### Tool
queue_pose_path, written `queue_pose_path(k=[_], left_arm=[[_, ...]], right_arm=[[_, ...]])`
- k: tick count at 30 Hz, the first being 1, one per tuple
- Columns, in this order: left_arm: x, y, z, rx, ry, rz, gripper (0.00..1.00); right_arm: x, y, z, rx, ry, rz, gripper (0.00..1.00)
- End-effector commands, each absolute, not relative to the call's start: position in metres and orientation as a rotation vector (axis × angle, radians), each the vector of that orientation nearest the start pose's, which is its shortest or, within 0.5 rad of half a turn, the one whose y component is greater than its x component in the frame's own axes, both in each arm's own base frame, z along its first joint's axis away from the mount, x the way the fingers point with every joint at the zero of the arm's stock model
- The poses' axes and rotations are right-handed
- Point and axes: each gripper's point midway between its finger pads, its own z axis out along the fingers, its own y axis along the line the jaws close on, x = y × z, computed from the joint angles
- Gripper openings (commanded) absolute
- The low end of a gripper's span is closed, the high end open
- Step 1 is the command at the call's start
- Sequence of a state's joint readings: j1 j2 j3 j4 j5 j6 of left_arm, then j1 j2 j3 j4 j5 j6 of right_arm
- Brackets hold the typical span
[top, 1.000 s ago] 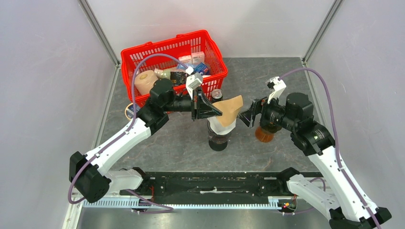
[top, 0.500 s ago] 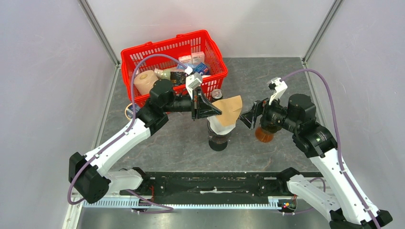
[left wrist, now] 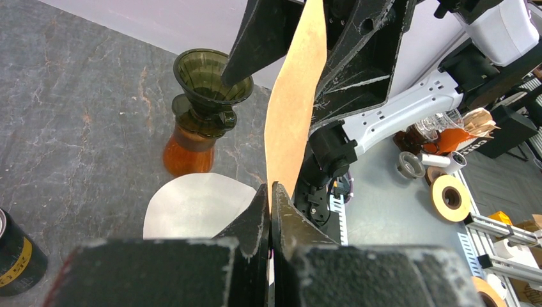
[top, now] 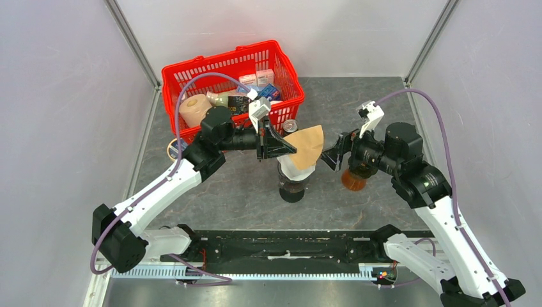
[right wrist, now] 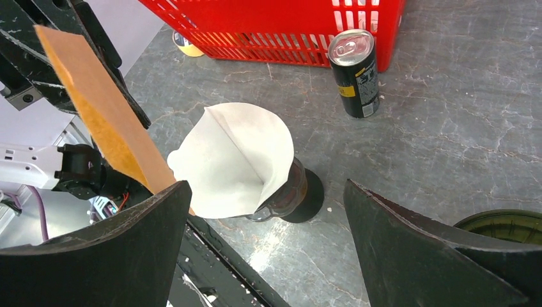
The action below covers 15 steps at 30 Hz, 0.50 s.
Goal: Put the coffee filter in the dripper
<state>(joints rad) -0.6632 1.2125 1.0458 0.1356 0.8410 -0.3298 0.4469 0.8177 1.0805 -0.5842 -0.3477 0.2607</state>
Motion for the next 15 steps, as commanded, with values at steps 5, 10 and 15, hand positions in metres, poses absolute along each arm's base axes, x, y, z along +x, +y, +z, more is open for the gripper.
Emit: queue_pose_path(k=[5, 10, 15], left_arm=[[0.191, -0.328, 0.343, 1.010, 1.437, -1.384, 0.02], [0.191, -0.329, 0.343, 1.009, 1.442, -1.390, 0.02], [0.189, -0.329, 0.344, 1.015, 1.434, -1.401, 0.02]], right_arm=[[0.210, 0.188, 0.343, -0.475, 1.821, 0.857, 0.97], [0.208, 0.199, 0.348, -0.509, 1.796, 0.926, 0.97], [0.214, 0.205, 0.349, -0.512, 1.791, 0.955, 0.97]])
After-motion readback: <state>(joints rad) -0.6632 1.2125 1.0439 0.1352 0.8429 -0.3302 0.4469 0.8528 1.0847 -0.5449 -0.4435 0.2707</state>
